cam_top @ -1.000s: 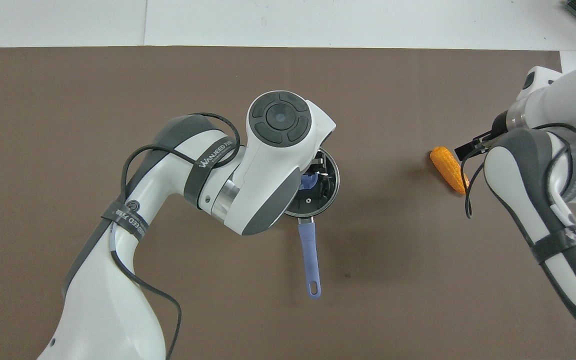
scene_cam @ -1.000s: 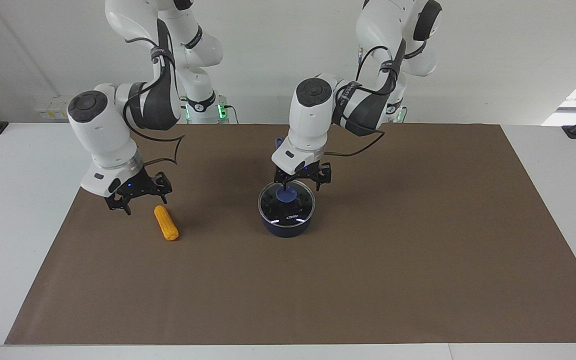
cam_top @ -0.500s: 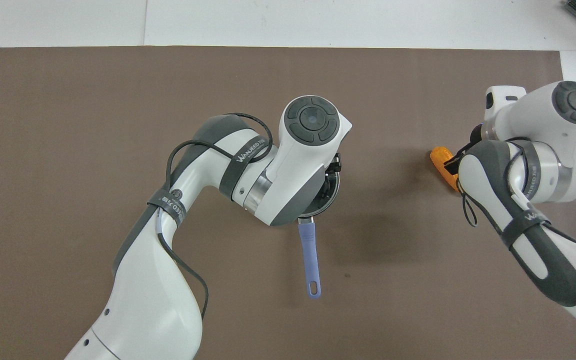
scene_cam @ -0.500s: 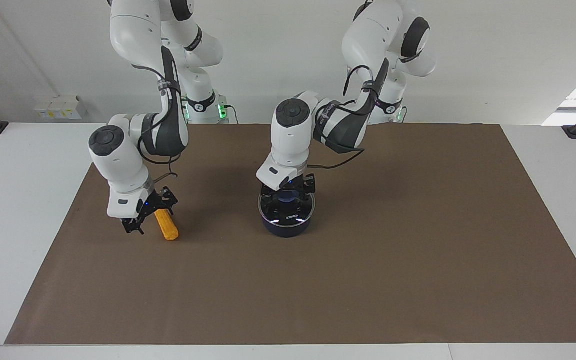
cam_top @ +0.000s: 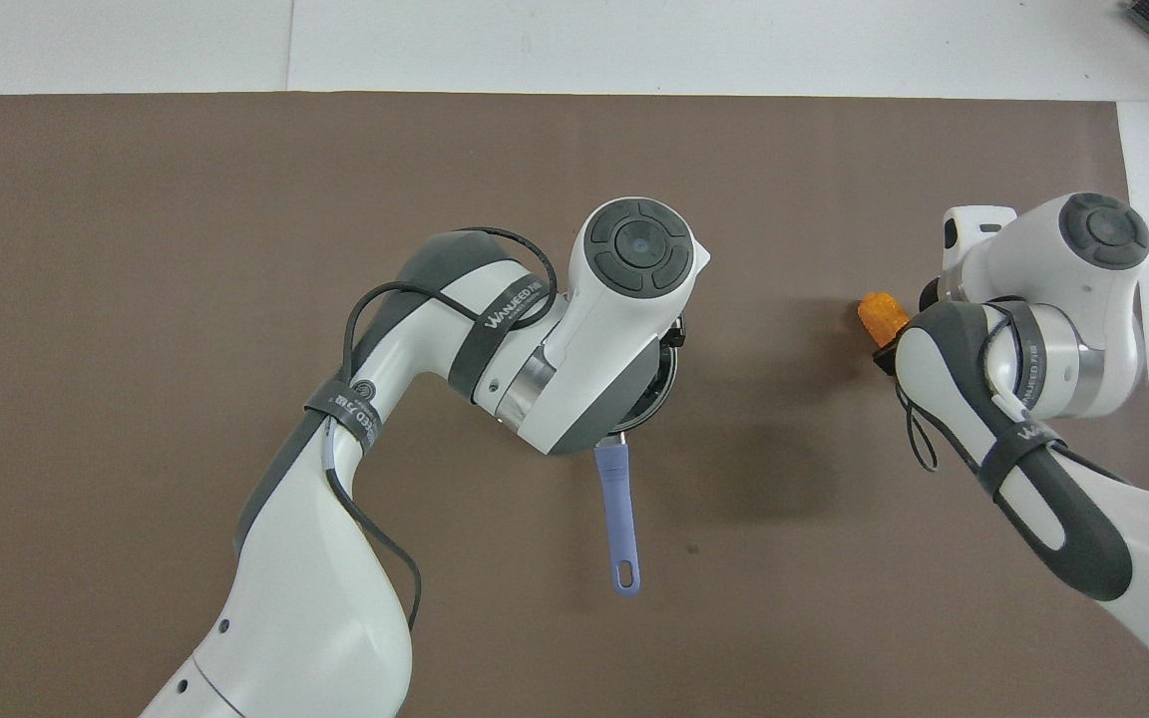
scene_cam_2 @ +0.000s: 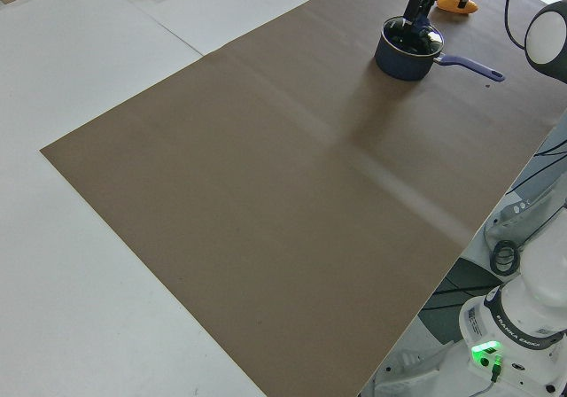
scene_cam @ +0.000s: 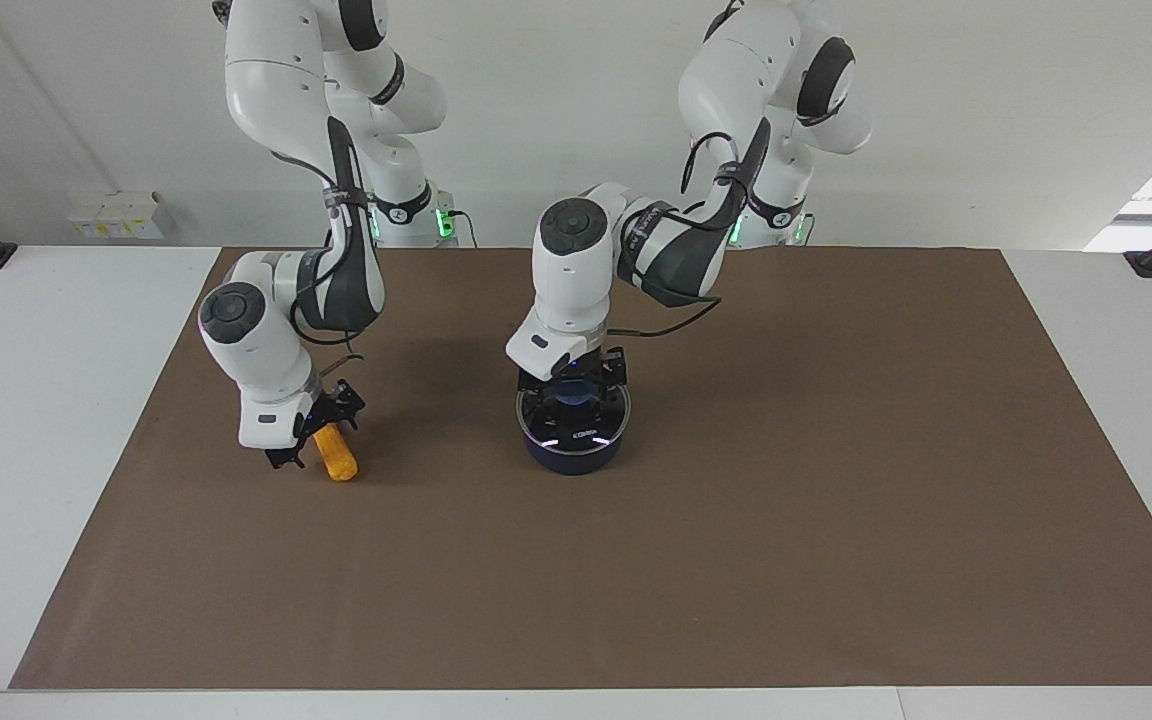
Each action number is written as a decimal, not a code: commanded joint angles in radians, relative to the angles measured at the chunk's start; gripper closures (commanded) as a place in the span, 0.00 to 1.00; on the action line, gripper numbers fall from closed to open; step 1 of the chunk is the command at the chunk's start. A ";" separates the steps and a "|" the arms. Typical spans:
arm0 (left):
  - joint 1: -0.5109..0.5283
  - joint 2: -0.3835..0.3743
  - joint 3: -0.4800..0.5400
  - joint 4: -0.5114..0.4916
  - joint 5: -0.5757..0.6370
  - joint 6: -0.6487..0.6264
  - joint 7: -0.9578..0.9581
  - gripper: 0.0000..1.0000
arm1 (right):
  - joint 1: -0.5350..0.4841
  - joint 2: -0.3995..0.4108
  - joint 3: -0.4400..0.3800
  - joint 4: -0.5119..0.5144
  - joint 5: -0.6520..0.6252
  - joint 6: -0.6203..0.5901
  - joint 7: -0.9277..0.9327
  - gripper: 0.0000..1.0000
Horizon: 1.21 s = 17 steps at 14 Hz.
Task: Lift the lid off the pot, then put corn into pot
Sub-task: 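Grasp the lid knob with the left gripper while the right gripper grasps the corn, then lift the lid off with the left gripper while the right gripper carries the corn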
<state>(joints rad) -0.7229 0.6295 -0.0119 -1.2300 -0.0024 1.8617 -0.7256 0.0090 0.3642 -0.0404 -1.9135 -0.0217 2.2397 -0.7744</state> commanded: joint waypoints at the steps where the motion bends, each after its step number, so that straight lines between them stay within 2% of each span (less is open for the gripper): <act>1: -0.027 -0.020 0.013 -0.020 0.021 -0.012 -0.027 0.00 | -0.009 -0.004 0.004 -0.056 0.006 0.087 -0.039 0.00; 2: -0.027 -0.021 0.013 -0.022 0.019 -0.012 -0.032 0.00 | -0.009 -0.002 0.004 -0.056 0.005 0.089 -0.045 0.00; 3: -0.027 -0.021 0.013 -0.022 0.019 -0.012 -0.034 0.00 | -0.011 -0.002 0.004 -0.056 0.005 0.089 -0.048 0.19; 4: -0.027 -0.021 0.013 -0.022 0.018 -0.012 -0.034 0.16 | -0.011 -0.001 0.004 -0.055 0.005 0.089 -0.045 0.59; 5: -0.026 -0.022 0.013 -0.022 0.016 -0.012 -0.035 0.39 | -0.009 -0.001 0.004 -0.055 0.006 0.087 -0.025 0.95; 6: -0.026 -0.024 0.013 -0.028 0.018 -0.012 -0.035 0.69 | -0.011 -0.001 0.004 -0.055 0.008 0.083 0.003 1.00; 7: -0.023 -0.031 0.013 -0.035 0.016 -0.010 -0.034 0.89 | -0.011 -0.001 0.004 -0.053 0.008 0.078 0.047 1.00; 8: -0.015 -0.037 0.013 -0.036 0.013 -0.012 -0.031 1.00 | -0.011 -0.001 0.004 -0.049 0.008 0.071 0.063 1.00; 12: -0.010 -0.073 0.015 -0.036 0.013 -0.035 -0.031 1.00 | -0.015 -0.014 0.005 -0.036 0.008 0.054 0.101 1.00; 17: 0.031 -0.137 0.030 -0.037 0.024 -0.105 -0.005 1.00 | 0.006 -0.126 0.005 0.033 0.025 -0.119 0.236 1.00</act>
<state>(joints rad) -0.7148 0.5430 0.0191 -1.2339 0.0018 1.7882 -0.7419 0.0087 0.3043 -0.0405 -1.9000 -0.0140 2.2016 -0.5967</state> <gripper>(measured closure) 0.546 0.648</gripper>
